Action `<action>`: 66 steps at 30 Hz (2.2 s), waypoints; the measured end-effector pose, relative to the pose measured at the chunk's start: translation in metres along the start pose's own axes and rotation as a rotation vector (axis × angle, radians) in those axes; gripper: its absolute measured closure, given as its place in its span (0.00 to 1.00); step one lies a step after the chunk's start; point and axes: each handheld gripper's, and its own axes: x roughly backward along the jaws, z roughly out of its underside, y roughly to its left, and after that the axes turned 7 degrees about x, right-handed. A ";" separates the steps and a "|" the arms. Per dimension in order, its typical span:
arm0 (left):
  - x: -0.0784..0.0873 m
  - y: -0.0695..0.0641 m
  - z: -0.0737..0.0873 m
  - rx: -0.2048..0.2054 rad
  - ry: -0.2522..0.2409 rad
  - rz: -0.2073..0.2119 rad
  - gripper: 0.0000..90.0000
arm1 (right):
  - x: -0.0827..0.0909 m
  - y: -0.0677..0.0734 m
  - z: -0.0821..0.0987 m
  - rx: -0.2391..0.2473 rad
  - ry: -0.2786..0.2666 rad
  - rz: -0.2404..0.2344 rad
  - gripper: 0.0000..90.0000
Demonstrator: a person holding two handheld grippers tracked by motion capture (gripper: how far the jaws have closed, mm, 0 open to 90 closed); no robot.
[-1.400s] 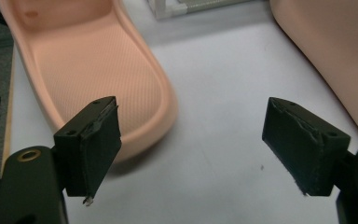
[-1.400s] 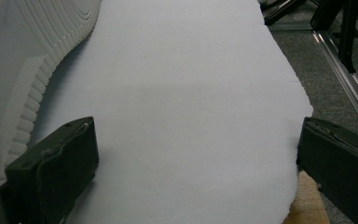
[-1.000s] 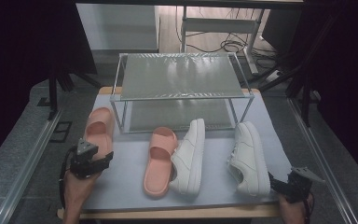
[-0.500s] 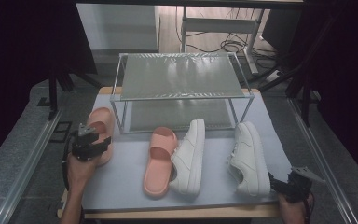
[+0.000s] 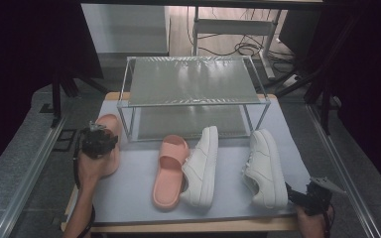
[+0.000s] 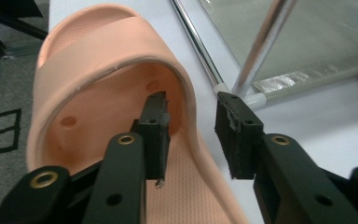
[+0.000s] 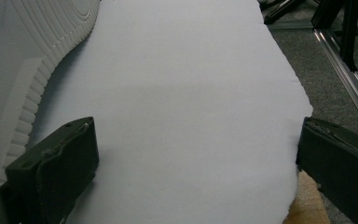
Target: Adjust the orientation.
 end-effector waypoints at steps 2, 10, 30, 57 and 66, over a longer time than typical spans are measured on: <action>-0.003 -0.001 -0.001 -0.004 0.008 -0.014 0.76 | 0.000 0.000 0.000 -0.001 0.000 0.000 0.00; -0.009 0.002 -0.004 0.020 0.019 -0.011 0.87 | 0.000 0.000 0.000 -0.001 0.003 -0.001 0.00; 0.015 0.006 0.002 -0.005 -0.009 -0.036 0.95 | 0.000 0.000 0.000 -0.004 0.001 -0.002 0.00; 0.084 0.003 0.036 -0.062 -0.030 0.000 0.95 | 0.000 0.000 0.000 -0.007 0.003 -0.001 0.00; 0.098 -0.005 0.051 -0.084 -0.018 0.032 0.95 | 0.000 0.000 0.000 -0.007 0.003 -0.001 0.00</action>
